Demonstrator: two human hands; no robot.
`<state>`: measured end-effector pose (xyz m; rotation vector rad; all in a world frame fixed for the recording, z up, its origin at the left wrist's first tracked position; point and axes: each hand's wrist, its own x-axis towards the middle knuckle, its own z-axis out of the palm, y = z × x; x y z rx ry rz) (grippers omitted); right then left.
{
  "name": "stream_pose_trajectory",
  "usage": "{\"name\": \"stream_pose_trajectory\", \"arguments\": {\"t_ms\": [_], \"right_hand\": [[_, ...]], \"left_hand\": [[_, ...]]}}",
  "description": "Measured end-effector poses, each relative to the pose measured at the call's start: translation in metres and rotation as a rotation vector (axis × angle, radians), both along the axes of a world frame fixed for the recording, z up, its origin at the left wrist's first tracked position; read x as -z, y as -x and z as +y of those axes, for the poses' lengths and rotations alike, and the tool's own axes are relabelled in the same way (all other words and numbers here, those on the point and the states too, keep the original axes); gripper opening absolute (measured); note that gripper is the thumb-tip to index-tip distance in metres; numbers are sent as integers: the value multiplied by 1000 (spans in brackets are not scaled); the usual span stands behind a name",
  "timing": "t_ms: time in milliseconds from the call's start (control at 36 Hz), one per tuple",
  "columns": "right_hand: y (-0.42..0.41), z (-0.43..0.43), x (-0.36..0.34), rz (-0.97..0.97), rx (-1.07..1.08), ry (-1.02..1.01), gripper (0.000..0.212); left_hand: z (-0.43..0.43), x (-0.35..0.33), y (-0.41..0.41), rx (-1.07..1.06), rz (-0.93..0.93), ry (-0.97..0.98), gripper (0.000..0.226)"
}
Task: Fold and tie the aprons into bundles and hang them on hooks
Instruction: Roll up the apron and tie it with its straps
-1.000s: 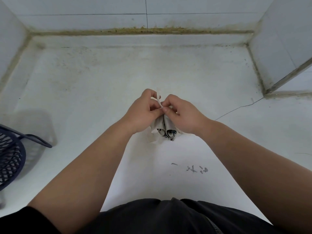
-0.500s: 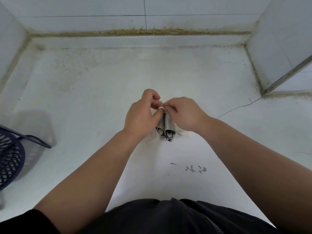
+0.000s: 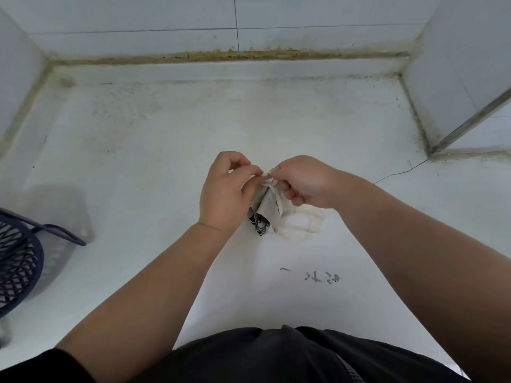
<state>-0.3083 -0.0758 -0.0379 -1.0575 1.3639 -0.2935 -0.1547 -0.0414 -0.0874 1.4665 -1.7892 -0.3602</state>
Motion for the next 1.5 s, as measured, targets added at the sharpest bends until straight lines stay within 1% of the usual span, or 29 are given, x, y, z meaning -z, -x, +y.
{"name": "stream_pose_trajectory", "arguments": {"t_ms": [56, 111, 167, 250, 306, 361, 500, 583, 639, 667, 694, 722, 778, 806, 861, 917, 1000, 1083, 1139, 1167, 1222, 1278, 1333, 1361, 1389, 1417, 1445, 1472, 1500], "right_hand": [[0, 0, 1, -16, 36, -7, 30], [0, 1, 3, -21, 62, -12, 31], [-1, 1, 3, -15, 77, -18, 29], [-1, 1, 2, 2, 78, -12, 27], [1, 2, 2, -4, 79, -7, 27], [4, 3, 2, -26, 85, -22, 27], [6, 5, 3, -33, 73, -44, 28], [4, 6, 3, -19, 48, -18, 28], [4, 8, 3, -16, 15, 54, 29], [6, 9, 4, 21, -27, 143, 30], [10, 10, 7, 112, -96, 270, 30], [16, 11, 11, 244, -170, 405, 28], [30, 15, 21, 498, -244, 607, 25], [36, 17, 26, 556, -243, 655, 25], [38, 20, 36, 599, -240, 685, 27], [33, 20, 41, 614, -225, 710, 27], [28, 19, 43, 631, -202, 729, 26], [28, 21, 44, 627, -194, 749, 26], [26, 22, 44, 605, -201, 765, 25], [27, 21, 44, 589, -201, 759, 25], [32, 19, 43, 566, -191, 715, 24], [36, 18, 40, 536, -184, 667, 24], [35, 21, 36, 485, -163, 614, 28], [33, 23, 35, 446, -128, 577, 32], [30, 25, 35, 393, -79, 530, 37], [27, 29, 36, 320, -25, 470, 42], [23, 33, 37, 235, 33, 407, 46], [20, 37, 37, 160, 82, 347, 51], [19, 41, 37, 100, 110, 291, 56]], "left_hand": [[2, -1, 4, 9, 7, 16, 11], [5, -2, 8, 58, -6, -1, 23], [4, -4, 10, 58, -1, -41, 30], [0, -7, 12, 32, 13, -108, 21], [-2, -8, 14, 62, 11, -163, 14], [-1, -9, 15, 86, 10, -212, 13], [2, -4, 11, 61, -17, -228, 14], [2, -6, 11, 76, -26, -183, 10], [2, -10, 11, 93, -9, -222, 5], [0, -12, 9, 98, 11, -265, 3], [-2, -15, 4, 101, 25, -307, 1], [-5, -17, -2, 97, 10, -335, 2], [-9, -20, -17, 89, -126, -360, 6], [-9, -21, -23, 94, -211, -374, 7], [-5, -19, -27, 95, -326, -378, 8], [0, -17, -27, 68, -368, -378, 9], [3, -18, -30, 31, -380, -384, 10], [5, -19, -31, 12, -435, -371, 12], [5, -17, -32, -1, -418, -415, 9], [4, -16, -32, -9, -359, -465, 9], [-2, -18, -29, 7, -182, -565, 9], [-4, -21, -22, 52, -6, -620, 8], [0, -26, -13, 79, 134, -721, 39], [2, -27, -10, 84, 132, -762, 56], [4, -27, -6, 90, 74, -782, 70], [6, -26, -3, 92, -11, -783, 76], [8, -24, 1, 91, -79, -772, 75], [9, -22, 4, 76, -112, -753, 68], [9, -21, 7, 50, -95, -734, 59]]}}
